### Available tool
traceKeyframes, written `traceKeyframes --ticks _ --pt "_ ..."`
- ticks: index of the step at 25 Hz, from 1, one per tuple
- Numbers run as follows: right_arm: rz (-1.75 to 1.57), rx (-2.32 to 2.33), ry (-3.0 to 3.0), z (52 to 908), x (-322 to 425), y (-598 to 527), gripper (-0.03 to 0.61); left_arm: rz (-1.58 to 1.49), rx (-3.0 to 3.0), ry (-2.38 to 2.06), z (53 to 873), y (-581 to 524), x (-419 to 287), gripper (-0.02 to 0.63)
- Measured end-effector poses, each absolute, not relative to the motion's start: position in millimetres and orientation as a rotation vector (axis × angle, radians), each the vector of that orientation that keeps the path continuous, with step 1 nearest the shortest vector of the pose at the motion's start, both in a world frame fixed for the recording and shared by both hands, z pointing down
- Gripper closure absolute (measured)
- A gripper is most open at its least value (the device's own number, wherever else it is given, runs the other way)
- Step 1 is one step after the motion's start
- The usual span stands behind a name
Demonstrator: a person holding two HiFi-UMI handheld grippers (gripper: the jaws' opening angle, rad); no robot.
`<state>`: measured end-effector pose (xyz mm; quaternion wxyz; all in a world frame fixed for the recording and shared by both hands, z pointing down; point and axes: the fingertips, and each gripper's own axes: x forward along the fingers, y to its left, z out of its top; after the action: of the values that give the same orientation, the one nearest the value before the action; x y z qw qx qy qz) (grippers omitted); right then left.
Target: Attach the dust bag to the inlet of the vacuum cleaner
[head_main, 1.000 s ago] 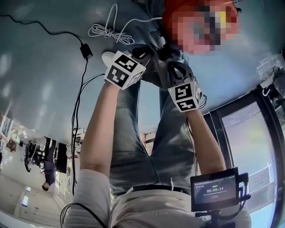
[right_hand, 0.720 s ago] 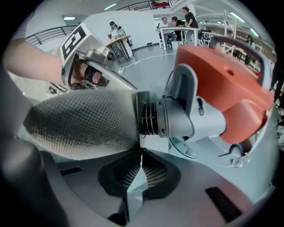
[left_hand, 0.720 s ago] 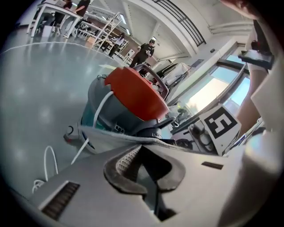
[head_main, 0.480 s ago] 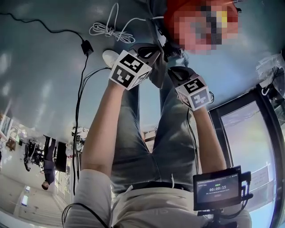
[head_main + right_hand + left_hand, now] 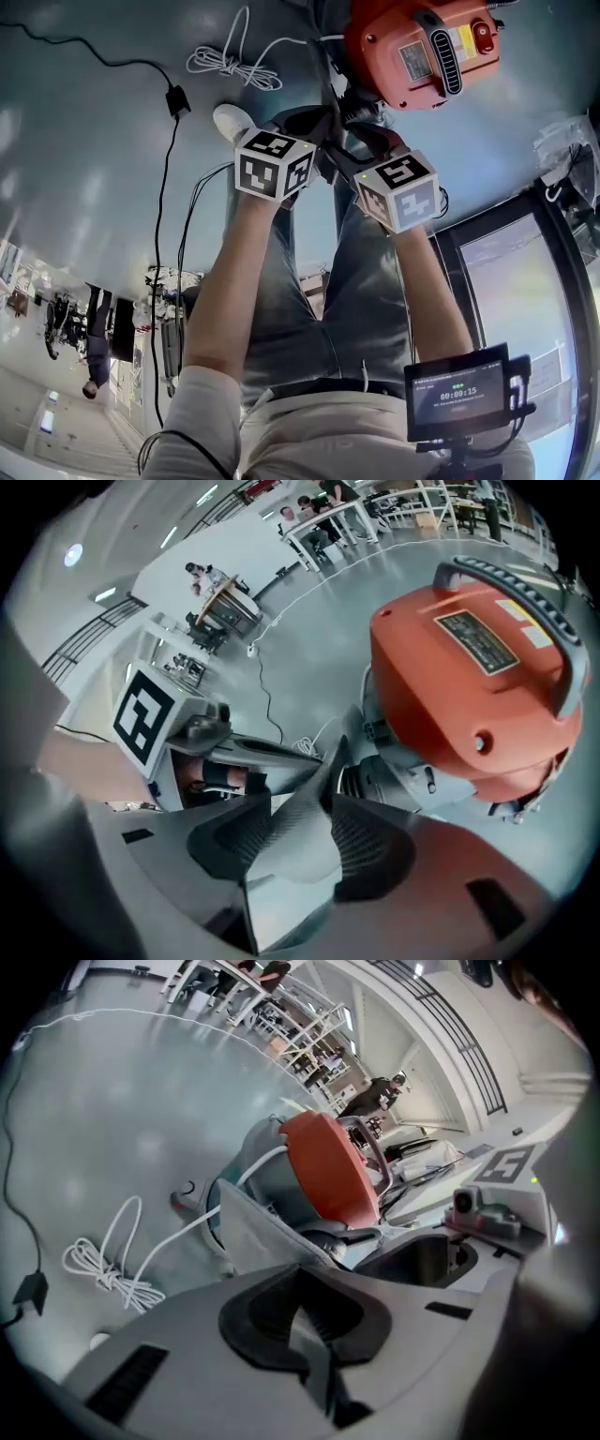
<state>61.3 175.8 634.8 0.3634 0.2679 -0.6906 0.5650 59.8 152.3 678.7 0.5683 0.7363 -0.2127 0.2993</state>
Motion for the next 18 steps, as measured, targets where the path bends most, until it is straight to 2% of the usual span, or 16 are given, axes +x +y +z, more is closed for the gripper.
traceKeyframes --ticks 2,4,5,9,12,14,16,18 --pt "1.362 0.69 -1.752 640.1 60.6 177.6 0.396 0.673 1.723 -0.497 676.5 155.3 56.7 0.61" --pt "1.206 0.718 -1.736 642.8 70.8 177.7 0.508 0.64 1.712 -0.458 674.0 156.0 54.4 0.611" --pt "1.145 0.73 -1.733 644.0 76.2 178.0 0.525 0.635 1.706 -0.446 674.6 153.8 51.2 0.61" --pt "1.035 0.691 -1.752 648.0 78.6 187.4 0.529 0.543 1.635 -0.461 680.9 126.0 33.5 0.609" --pt "0.904 0.64 -1.757 650.8 78.7 190.0 0.529 0.374 1.541 -0.363 666.4 97.5 40.1 0.605" --pt "0.874 0.645 -1.785 649.4 77.7 189.8 0.532 0.395 1.525 -0.29 661.7 92.3 50.1 0.601" --pt "0.867 0.655 -1.805 647.6 78.2 190.1 0.532 0.505 1.519 -0.281 670.7 96.1 56.6 0.534" --pt "0.851 0.646 -1.808 646.4 77.9 189.6 0.531 0.596 1.456 -0.334 688.8 99.8 54.4 0.509"
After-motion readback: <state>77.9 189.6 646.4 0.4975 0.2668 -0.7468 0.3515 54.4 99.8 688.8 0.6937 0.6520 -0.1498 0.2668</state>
